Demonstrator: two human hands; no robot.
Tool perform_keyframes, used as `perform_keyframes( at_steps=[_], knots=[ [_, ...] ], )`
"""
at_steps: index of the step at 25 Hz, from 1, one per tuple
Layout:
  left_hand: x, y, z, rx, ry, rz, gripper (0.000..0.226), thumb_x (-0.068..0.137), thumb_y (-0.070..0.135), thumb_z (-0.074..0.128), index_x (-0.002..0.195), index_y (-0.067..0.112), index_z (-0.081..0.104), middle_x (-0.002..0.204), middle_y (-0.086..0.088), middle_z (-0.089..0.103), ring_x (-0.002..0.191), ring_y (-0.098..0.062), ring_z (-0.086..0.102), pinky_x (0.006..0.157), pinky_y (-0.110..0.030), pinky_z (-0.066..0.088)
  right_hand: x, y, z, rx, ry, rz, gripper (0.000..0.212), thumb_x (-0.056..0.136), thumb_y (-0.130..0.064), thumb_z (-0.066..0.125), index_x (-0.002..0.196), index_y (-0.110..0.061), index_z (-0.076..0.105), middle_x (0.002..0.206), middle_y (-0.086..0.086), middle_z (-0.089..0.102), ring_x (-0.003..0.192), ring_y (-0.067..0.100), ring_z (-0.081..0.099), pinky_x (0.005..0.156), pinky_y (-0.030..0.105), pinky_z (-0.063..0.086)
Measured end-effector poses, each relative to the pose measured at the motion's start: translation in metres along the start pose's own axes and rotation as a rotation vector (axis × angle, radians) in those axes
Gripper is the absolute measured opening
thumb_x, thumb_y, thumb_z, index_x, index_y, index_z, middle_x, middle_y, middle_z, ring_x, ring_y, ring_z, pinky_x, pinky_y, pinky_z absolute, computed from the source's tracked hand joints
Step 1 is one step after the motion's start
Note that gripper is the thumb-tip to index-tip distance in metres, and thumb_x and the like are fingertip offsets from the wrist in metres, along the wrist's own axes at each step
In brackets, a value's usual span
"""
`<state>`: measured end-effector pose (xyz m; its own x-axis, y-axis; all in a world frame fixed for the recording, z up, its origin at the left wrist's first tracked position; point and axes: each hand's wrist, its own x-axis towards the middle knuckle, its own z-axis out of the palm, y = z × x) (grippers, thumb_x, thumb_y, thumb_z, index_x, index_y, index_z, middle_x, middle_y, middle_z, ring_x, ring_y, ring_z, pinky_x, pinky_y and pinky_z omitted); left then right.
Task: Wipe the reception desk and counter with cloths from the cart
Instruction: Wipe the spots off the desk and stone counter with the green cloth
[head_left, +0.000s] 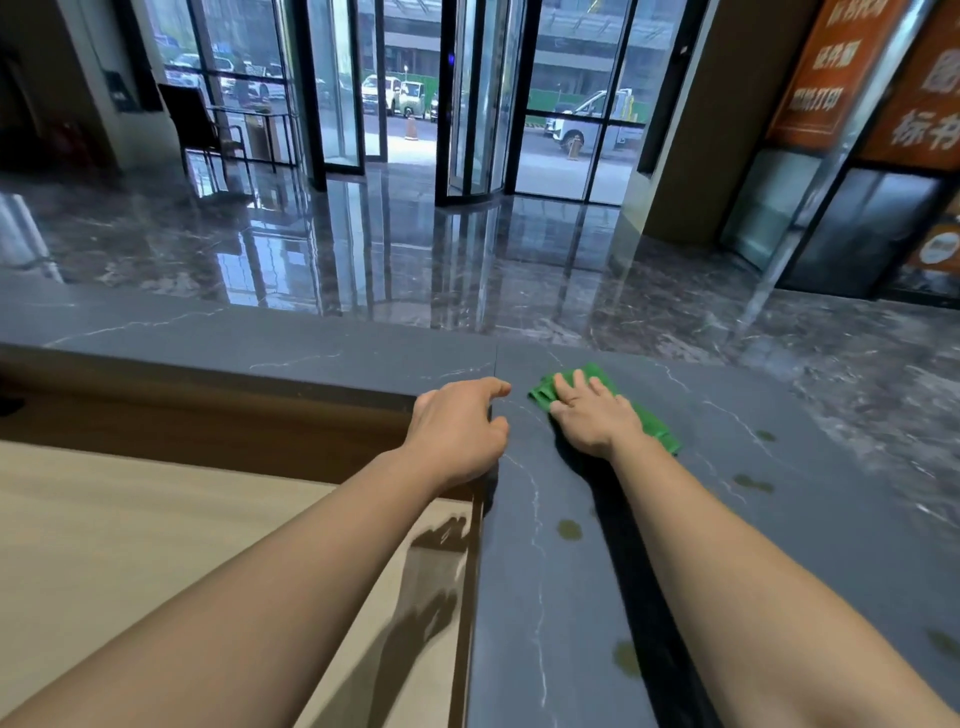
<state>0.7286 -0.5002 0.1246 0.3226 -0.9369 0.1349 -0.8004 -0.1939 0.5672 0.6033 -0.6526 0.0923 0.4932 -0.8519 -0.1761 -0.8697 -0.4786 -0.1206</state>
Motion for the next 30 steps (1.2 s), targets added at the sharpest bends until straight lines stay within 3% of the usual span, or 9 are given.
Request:
perform_keyframes(
  at_steps=[3, 13, 19, 22, 30],
  knots=[
    [-0.007, 0.004, -0.007, -0.016, 0.020, 0.014, 0.046, 0.094, 0.023, 0.051, 0.139, 0.027, 0.047, 0.141, 0.005, 0.052, 0.132, -0.017, 0.045, 0.113, -0.037, 0.031, -0.032, -0.039, 0.014, -0.007, -0.014, -0.137, 0.055, 0.104, -0.036, 0.022, 0.155, -0.027, 0.004, 0.163, 0.000, -0.006, 0.150, 0.020, -0.004, 0.121, 0.046, 0.003],
    [-0.021, 0.007, -0.008, -0.045, 0.010, 0.003, 0.046, 0.092, 0.021, 0.051, 0.138, 0.029, 0.049, 0.140, 0.006, 0.054, 0.130, -0.017, 0.048, 0.111, -0.040, 0.033, -0.065, -0.055, 0.016, -0.140, -0.041, -0.274, 0.055, 0.105, -0.036, 0.024, 0.156, -0.025, 0.007, 0.163, 0.000, -0.005, 0.150, 0.017, -0.002, 0.122, 0.041, 0.009],
    [0.001, 0.013, 0.011, 0.007, 0.017, -0.042, 0.044, 0.093, 0.023, 0.049, 0.137, 0.030, 0.050, 0.134, 0.007, 0.059, 0.127, -0.016, 0.050, 0.107, -0.035, 0.033, -0.036, -0.030, 0.020, -0.152, 0.026, -0.403, 0.054, 0.104, -0.039, 0.018, 0.155, -0.027, 0.005, 0.163, -0.002, -0.005, 0.150, 0.017, -0.004, 0.121, 0.039, 0.005],
    [0.013, 0.026, 0.025, 0.023, 0.031, -0.047, 0.041, 0.093, 0.019, 0.049, 0.132, 0.029, 0.053, 0.129, 0.004, 0.062, 0.124, -0.020, 0.051, 0.101, -0.034, 0.033, -0.008, -0.020, 0.012, -0.167, 0.022, -0.407, 0.054, 0.103, -0.033, 0.024, 0.156, -0.027, 0.011, 0.163, -0.003, -0.006, 0.150, 0.016, -0.005, 0.120, 0.039, 0.003],
    [0.044, 0.044, 0.065, 0.132, 0.074, -0.086, 0.045, 0.093, 0.018, 0.048, 0.137, 0.026, 0.048, 0.126, -0.003, 0.064, 0.122, -0.026, 0.052, 0.103, -0.034, 0.034, 0.064, 0.012, -0.001, -0.135, 0.036, -0.377, 0.055, 0.104, -0.034, 0.019, 0.155, -0.030, -0.001, 0.163, 0.001, -0.006, 0.150, 0.019, -0.005, 0.121, 0.041, 0.003]
  ],
)
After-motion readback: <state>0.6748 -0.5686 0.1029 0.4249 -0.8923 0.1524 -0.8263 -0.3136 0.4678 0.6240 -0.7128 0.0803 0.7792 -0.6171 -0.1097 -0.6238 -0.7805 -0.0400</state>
